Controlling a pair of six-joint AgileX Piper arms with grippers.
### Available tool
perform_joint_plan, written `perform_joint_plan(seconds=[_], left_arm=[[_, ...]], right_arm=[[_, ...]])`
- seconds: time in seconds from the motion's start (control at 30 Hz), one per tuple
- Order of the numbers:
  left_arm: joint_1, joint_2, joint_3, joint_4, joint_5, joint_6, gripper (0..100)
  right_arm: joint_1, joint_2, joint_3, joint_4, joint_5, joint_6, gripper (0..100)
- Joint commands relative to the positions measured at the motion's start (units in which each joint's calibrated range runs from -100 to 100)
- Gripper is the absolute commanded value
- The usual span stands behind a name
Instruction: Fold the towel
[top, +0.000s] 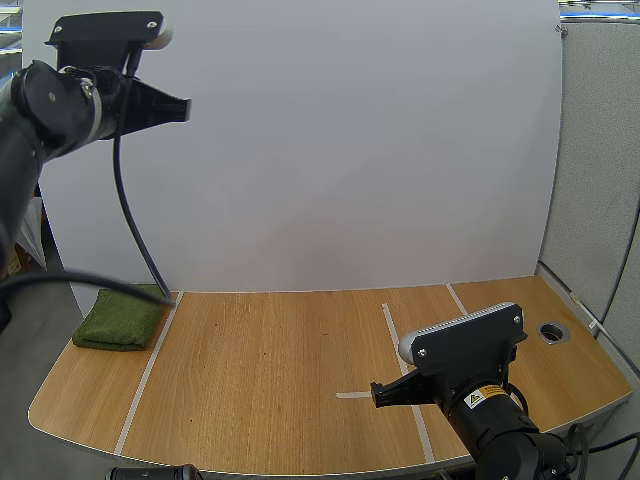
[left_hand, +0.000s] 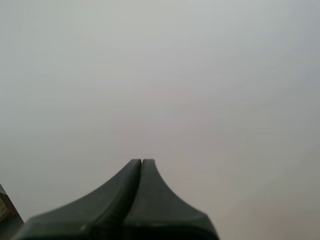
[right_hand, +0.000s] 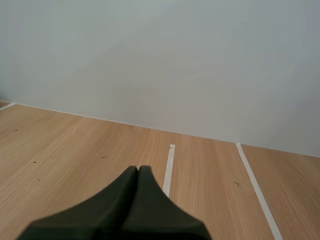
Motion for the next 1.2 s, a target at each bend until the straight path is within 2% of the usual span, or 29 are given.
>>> perform_joint_plan(seconds=[0.0,0.1,0.23,0.47,0.6,1.07,1.17], left_arm=[[-3.78,-5.15,8.33,12.95,-6.52,-14.59,0],[-5.42,-10.57,16.12,20.74,-9.10,-21.67,0],[-6.77,-19.65,26.17,23.97,-9.63,-24.50,0],[-6.83,-36.20,40.52,24.35,-7.24,-24.50,0],[-6.83,-41.34,45.21,24.75,-4.38,-24.50,0],[-6.83,-42.08,62.51,25.79,-5.86,-24.50,0],[-6.83,-42.08,65.74,25.70,-9.57,-24.50,0]], right_arm=[[0.07,-0.41,0.00,0.29,-0.33,-0.14,0],[0.07,-0.41,0.00,0.29,-0.33,-0.14,0],[0.07,-0.41,0.00,0.29,-0.33,-0.14,0],[0.07,-0.41,0.00,0.29,-0.33,-0.14,0],[0.07,-0.41,0.00,0.29,-0.33,-0.14,0],[0.07,-0.41,0.00,0.29,-0.33,-0.14,0],[0.07,-0.41,0.00,0.29,-0.33,-0.14,0]])
